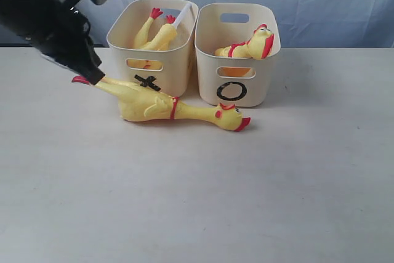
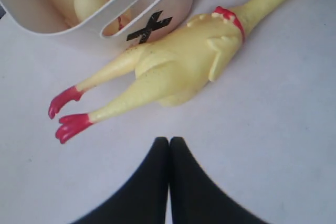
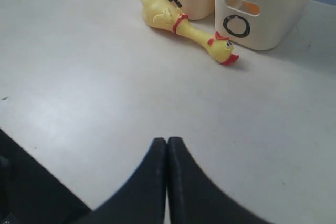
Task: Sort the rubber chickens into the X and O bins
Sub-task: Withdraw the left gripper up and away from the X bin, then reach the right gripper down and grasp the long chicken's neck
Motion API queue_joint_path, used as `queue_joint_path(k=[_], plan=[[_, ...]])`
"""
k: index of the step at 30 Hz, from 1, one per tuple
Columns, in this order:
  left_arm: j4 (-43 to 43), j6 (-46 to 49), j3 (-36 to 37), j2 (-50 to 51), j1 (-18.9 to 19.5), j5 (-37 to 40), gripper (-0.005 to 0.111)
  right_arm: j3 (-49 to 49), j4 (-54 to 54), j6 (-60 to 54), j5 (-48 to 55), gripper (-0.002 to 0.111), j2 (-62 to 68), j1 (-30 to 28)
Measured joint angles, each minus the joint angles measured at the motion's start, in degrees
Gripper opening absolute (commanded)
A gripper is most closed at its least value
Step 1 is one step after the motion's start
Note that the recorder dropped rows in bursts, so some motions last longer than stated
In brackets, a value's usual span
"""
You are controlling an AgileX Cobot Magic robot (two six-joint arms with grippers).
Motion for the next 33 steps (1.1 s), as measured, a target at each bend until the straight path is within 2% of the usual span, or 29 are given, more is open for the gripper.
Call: queue_joint_path(k=[7, 15, 26, 33], plan=[[-8.68, -0.25, 16.87, -16.15, 0.0, -7.4, 0.0, 0.0, 1.63, 0.0, -9.37, -0.001, 0.1, 0.0], [-12.18, -0.25, 28.99, -36.94, 0.0, -9.3, 0.0, 0.0, 4.94, -7.26, -13.86, -0.001, 5.24, 0.0], [-12.59, -0.25, 30.73, -68.91, 0.0, -3.32, 0.0, -0.11, 12.61, -25.38, -22.47, -0.001, 24.36, 0.0], [-10.21, -3.02, 30.73, -81.0, 0.0, 1.82, 0.0, -3.39, 15.46, -34.76, -24.47, -0.001, 41.09, 0.0]])
